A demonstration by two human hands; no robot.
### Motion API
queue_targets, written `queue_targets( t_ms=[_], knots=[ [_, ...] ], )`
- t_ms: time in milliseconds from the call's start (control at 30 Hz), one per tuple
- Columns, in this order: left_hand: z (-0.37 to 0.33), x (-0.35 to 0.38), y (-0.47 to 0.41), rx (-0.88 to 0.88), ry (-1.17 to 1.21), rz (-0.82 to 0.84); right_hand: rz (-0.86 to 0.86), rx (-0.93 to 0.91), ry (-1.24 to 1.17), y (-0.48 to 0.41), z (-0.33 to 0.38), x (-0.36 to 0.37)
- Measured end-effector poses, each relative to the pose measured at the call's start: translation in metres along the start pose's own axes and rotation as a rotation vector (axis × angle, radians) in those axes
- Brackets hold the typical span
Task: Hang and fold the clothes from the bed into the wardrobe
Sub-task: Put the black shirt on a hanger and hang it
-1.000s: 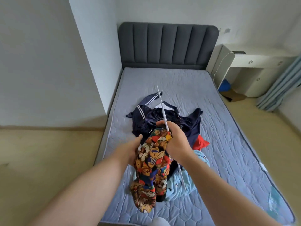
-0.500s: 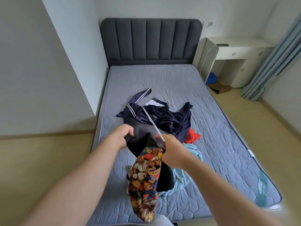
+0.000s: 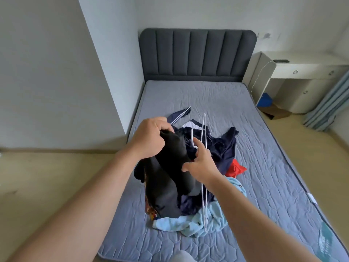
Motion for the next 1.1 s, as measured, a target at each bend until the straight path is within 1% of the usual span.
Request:
queue_targets(
  t_ms=[67, 133, 200, 267, 367, 400, 467, 600, 667, 733, 800, 833, 900, 967, 1000, 1033, 1100],
  knots=[
    [-0.004, -0.011, 0.004, 0.031, -0.040, -0.034, 0.043, -0.041, -0.078, -0.003, 0.011, 0.006],
    [-0.004, -0.022, 0.007, 0.056, -0.076, -0.105, 0.084, -0.054, -0.137, -0.007, 0.017, 0.011],
    [-0.003, -0.032, 0.012, 0.062, -0.092, -0.185, 0.165, -0.078, -0.108, -0.007, 0.023, 0.018],
    [-0.001, -0.038, 0.017, 0.044, -0.099, -0.257, 0.250, -0.124, -0.077, -0.004, 0.027, 0.027],
    [0.004, -0.043, 0.027, -0.006, -0.132, -0.362, 0.322, -0.144, -0.172, 0.003, 0.031, 0.040],
    [0.007, -0.044, 0.029, -0.029, -0.151, -0.386, 0.309, -0.149, -0.165, 0.005, 0.033, 0.043],
    [0.014, -0.043, 0.034, -0.099, -0.199, -0.408, 0.219, -0.162, -0.076, 0.006, 0.035, 0.046],
    [0.032, -0.039, 0.043, -0.217, -0.329, -0.385, 0.000, -0.200, -0.013, 0.005, 0.036, 0.045],
    [0.038, -0.033, 0.049, -0.245, -0.309, -0.360, -0.091, -0.219, 0.009, 0.004, 0.037, 0.042],
    [0.039, -0.025, 0.054, -0.264, -0.248, -0.282, -0.185, -0.222, -0.002, 0.003, 0.038, 0.039],
    [0.039, -0.017, 0.058, -0.347, -0.108, -0.145, -0.278, -0.226, -0.004, 0.002, 0.040, 0.033],
    [0.038, -0.013, 0.059, -0.423, 0.016, -0.058, -0.306, -0.227, -0.002, 0.000, 0.041, 0.032],
    [0.035, -0.005, 0.061, -0.545, 0.348, 0.085, -0.324, -0.241, 0.004, -0.002, 0.042, 0.029],
    [0.035, 0.007, 0.060, -0.617, 0.680, 0.193, -0.326, -0.282, 0.009, -0.002, 0.045, 0.028],
    [0.035, 0.012, 0.059, -0.663, 0.796, 0.232, -0.323, -0.309, 0.018, -0.001, 0.046, 0.027],
    [0.034, 0.015, 0.058, -0.722, 0.860, 0.255, -0.322, -0.339, 0.031, 0.000, 0.049, 0.026],
    [0.033, 0.018, 0.053, -0.798, 0.839, 0.284, -0.317, -0.409, 0.048, 0.003, 0.054, 0.022]
  ],
)
Point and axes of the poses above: each hand's wrist, its own y-axis away from the middle knuckle, its own x-axis out of the palm, z = x × y, the point moved 1 cm from there along -y, towards the middle knuckle, and after that the axes turned 4 degrees about -y, right-handed, at the moved point
